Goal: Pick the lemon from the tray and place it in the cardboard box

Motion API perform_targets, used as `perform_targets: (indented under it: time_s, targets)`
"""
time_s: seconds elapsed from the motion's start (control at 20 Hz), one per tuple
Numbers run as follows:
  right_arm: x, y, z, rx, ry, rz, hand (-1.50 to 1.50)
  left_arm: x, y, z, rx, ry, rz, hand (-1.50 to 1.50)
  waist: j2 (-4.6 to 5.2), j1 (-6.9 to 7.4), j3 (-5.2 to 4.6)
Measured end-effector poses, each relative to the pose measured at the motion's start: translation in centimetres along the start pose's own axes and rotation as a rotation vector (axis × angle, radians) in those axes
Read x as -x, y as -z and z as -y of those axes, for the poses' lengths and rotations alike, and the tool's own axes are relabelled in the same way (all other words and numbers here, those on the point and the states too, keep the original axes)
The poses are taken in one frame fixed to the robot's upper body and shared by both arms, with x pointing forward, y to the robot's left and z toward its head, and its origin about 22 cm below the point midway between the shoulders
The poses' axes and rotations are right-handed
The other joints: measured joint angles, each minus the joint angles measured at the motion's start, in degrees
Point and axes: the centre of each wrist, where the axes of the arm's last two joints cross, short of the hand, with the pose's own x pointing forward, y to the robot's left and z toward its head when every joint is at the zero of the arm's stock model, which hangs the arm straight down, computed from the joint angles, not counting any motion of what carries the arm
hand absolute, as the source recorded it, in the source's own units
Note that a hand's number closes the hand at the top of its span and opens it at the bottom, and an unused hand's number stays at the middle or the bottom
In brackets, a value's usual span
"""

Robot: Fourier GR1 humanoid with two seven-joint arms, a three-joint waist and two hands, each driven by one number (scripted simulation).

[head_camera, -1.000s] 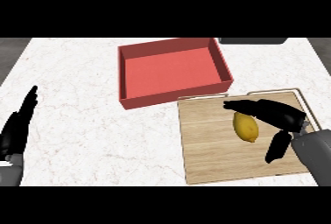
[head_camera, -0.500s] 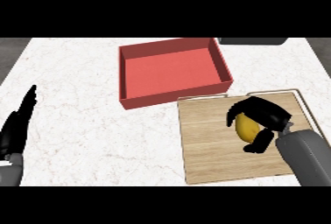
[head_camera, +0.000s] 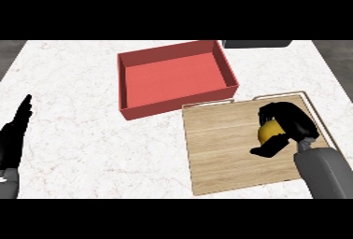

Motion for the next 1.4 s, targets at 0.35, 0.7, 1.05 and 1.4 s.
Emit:
perform_targets:
  time_s: [0.35, 0.7, 1.05, 1.4]
  targets:
    - [-3.6, -2.0, 0.1, 0.273, -0.055, -0.384, 1.5, 0.8, -0.4, -0.7, -0.003, 0.007, -0.013, 0.0, -0.08, -0.48, 0.25]
    - [-12.5, -4.9, 3.6, 0.585, -0.128, -0.391, 1.5, 0.4, 0.0, -0.2, 0.017, -0.003, 0.006, 0.0, 0.69, 1.22, 0.62]
    - [-19.3, -4.8, 6.6, 0.67, -0.097, -0.293, 1.5, -0.5, 0.5, 1.0, 0.035, -0.004, 0.029, 0.0, 1.28, 2.7, 0.77]
    - [-23.2, -1.0, 9.2, 0.695, 0.058, -0.24, 1.5, -0.6, 0.6, 0.8, 0.049, -0.003, 0.047, 0.0, 1.57, 3.8, 0.8]
